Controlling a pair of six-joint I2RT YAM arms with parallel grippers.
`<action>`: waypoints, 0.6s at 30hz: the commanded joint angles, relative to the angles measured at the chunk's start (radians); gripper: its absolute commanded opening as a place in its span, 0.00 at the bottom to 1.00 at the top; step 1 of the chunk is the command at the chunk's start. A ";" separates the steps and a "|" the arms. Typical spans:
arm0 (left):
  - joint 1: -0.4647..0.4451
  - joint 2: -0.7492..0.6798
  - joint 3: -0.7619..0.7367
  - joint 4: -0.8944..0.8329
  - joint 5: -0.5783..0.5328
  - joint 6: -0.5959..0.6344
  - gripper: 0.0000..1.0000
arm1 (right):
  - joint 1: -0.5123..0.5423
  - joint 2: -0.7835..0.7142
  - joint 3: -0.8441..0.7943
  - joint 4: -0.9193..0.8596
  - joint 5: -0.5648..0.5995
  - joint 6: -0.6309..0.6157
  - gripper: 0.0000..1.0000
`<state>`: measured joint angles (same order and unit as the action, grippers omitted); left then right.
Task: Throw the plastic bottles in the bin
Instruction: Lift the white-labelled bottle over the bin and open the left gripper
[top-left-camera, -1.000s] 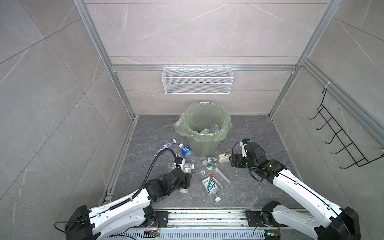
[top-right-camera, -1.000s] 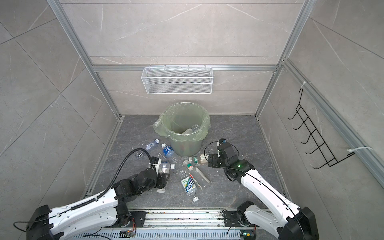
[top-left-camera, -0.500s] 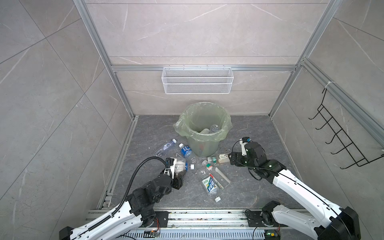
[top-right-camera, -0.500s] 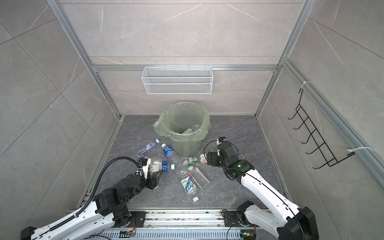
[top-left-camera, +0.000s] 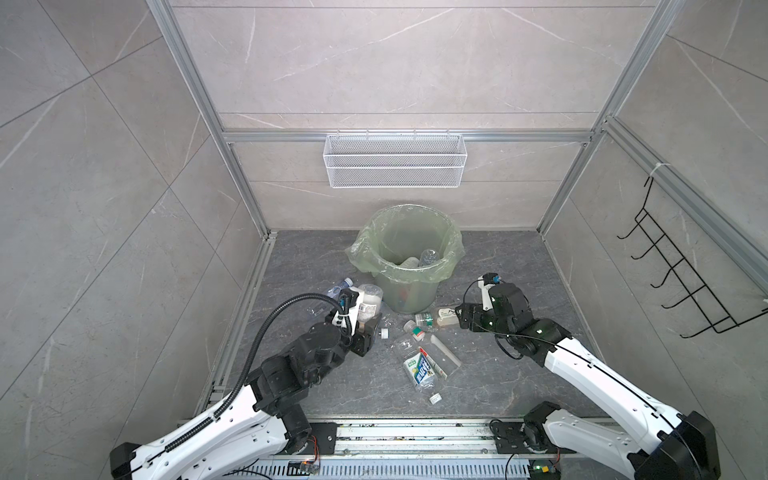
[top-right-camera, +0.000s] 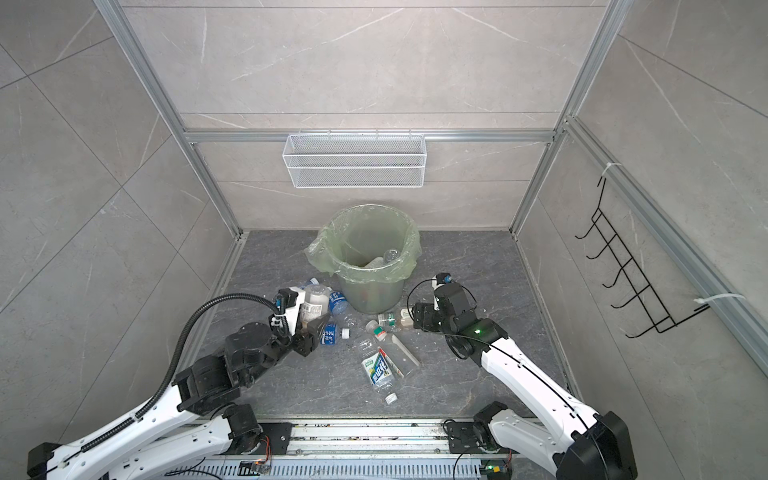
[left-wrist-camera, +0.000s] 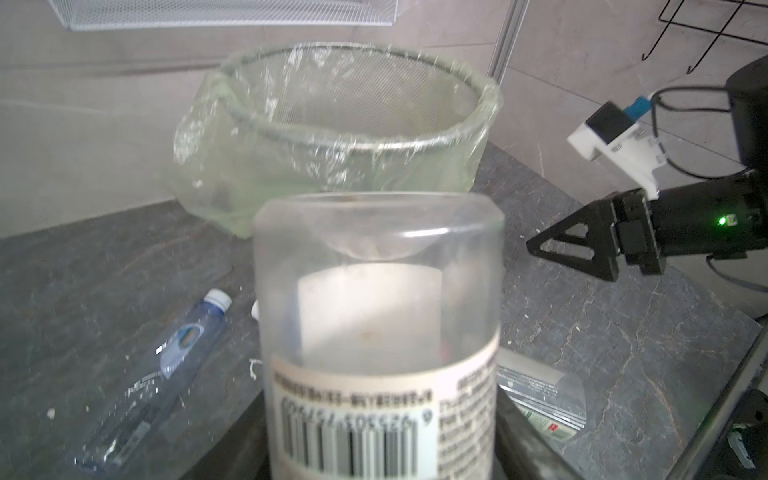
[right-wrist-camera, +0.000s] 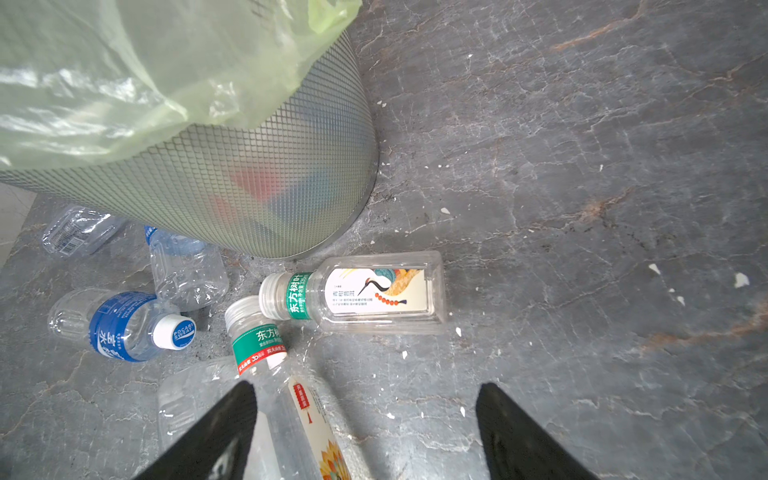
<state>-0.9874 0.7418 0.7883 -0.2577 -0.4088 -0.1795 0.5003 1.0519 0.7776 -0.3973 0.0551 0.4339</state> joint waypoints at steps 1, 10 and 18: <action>0.015 0.090 0.124 0.078 0.043 0.124 0.61 | -0.003 -0.017 -0.005 0.026 -0.015 0.017 0.84; 0.370 0.603 0.663 0.157 0.545 0.045 0.59 | -0.003 -0.063 0.011 0.005 -0.027 0.024 0.84; 0.444 0.864 1.034 0.018 0.666 -0.017 1.00 | -0.002 -0.115 0.010 -0.035 -0.012 0.043 0.95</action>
<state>-0.5541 1.6398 1.7882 -0.2077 0.1753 -0.1688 0.5007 0.9699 0.7776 -0.4011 0.0368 0.4629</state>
